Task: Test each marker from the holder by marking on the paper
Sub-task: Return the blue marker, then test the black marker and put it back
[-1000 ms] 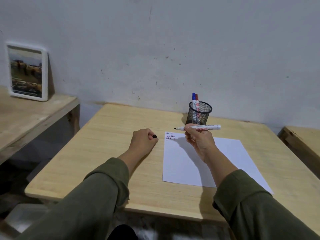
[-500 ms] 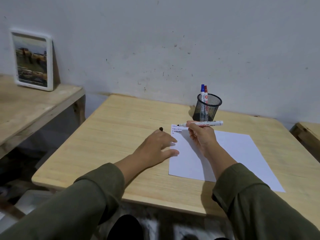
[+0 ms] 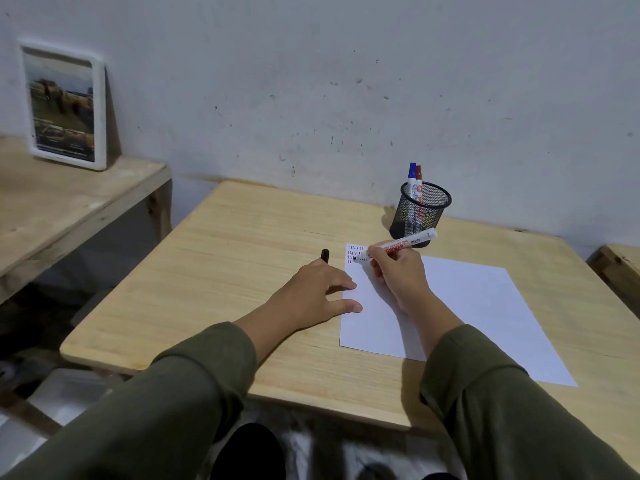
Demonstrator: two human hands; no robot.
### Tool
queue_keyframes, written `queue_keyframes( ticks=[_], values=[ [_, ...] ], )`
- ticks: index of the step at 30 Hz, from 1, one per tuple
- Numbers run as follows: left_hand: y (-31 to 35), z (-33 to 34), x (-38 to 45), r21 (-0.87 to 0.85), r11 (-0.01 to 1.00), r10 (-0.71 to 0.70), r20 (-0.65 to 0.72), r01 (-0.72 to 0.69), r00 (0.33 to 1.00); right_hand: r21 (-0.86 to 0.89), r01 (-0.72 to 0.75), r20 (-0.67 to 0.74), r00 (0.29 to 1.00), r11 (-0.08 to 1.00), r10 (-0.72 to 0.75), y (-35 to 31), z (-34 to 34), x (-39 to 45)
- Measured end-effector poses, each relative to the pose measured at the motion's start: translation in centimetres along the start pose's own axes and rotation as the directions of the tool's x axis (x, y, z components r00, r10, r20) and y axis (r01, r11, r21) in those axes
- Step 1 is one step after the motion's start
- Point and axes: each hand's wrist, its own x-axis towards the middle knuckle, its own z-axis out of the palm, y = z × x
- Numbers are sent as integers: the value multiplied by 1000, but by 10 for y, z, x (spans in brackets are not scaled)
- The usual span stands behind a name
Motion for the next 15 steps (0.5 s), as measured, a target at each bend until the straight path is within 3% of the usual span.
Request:
queue_keyframes(
  ticks=[15],
  values=[
    [0,0,0,2,1000,-5,2,5,1000,-134,47,-4,999,990,-48,0,2,-2]
  ],
)
